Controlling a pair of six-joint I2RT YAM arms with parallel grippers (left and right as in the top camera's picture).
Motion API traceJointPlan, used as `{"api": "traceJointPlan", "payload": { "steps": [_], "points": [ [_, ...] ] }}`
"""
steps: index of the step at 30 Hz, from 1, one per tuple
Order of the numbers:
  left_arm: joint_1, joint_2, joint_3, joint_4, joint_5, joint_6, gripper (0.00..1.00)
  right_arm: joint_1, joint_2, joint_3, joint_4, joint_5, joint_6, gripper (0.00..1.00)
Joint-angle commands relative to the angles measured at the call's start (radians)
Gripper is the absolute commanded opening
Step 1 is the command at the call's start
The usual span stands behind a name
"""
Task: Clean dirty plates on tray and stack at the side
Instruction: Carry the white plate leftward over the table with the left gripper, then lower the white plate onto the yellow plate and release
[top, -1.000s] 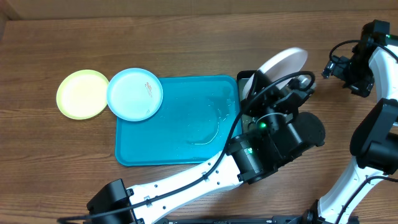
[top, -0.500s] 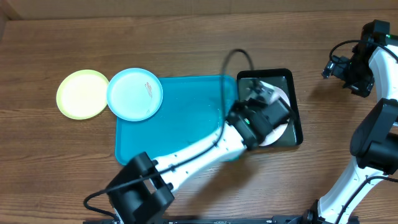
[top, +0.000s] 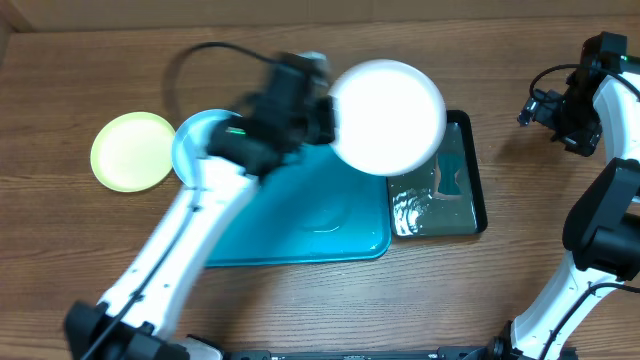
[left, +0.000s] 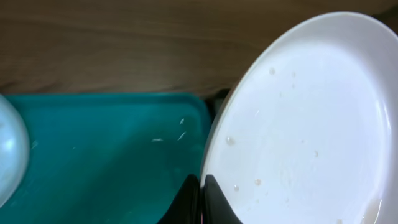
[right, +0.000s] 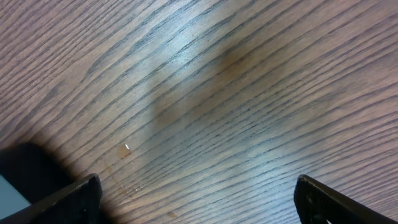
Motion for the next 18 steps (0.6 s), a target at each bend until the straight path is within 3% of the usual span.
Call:
{"api": "traceJointPlan", "payload": {
  "steps": [1,7,18],
  "points": [
    [0.192,-0.001,0.010,-0.090,0.211,-0.013,0.04,-0.003,-0.030,0.018,0.004,-0.005,0.003,1.00],
    [0.566,0.024,0.008,-0.243,0.200,0.028,0.04,-0.003,-0.030,0.018,0.004,-0.005,0.003,1.00],
    [1.035,0.083,0.008,-0.232,0.128,0.043,0.04,-0.003,-0.030,0.018,0.003,-0.005,0.003,1.00]
  ]
}}
